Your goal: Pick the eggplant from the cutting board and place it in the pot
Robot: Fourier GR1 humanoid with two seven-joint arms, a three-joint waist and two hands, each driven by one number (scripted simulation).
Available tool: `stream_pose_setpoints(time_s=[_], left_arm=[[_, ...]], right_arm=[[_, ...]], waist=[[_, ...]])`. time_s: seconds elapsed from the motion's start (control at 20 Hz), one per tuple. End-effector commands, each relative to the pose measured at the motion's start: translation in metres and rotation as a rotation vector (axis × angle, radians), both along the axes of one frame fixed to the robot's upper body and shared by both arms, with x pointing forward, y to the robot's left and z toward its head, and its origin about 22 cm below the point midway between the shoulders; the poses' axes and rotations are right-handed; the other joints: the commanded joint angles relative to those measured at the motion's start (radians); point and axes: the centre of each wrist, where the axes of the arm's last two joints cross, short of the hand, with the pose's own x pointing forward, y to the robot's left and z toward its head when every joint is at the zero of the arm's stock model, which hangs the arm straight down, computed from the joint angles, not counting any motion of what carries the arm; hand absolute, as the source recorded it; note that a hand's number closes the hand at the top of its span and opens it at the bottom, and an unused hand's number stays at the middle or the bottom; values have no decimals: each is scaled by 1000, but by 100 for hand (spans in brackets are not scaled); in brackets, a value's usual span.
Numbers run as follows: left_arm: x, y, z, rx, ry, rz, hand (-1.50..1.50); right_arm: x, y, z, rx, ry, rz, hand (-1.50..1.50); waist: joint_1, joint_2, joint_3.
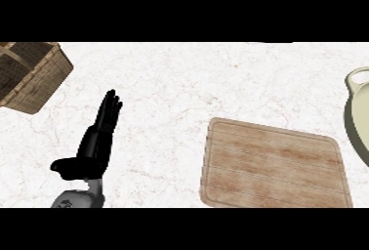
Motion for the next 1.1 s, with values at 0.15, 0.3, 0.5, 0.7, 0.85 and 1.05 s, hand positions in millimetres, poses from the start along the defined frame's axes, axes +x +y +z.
stream_pose_setpoints(time_s=[0.15, 0.3, 0.5, 0.7, 0.85, 1.05], left_arm=[[-3, 12, 0, 0, 2, 42, 0], [-13, 6, -8, -2, 37, 65, 0], [-6, 19, -1, -3, 28, 90, 0], [-10, 24, -4, 10, 29, 91, 0], [-13, 0, -13, -15, 42, 96, 0], [-7, 28, -10, -11, 40, 71, 0]], right_arm=[[-2, -15, 5, 32, -120, -211, 150], [-7, -18, -30, 56, -106, -224, 150], [-17, -37, -38, 129, -119, -204, 150], [-34, -49, -88, 223, -130, -189, 150], [-41, -59, -96, 284, -105, -201, 150], [-53, -73, -106, 388, -194, -281, 150]], waist=[[-44, -16, 0], [-59, -23, 0], [-77, -27, 0], [-81, -28, 1], [-91, -30, 0], [-86, -27, 1]])
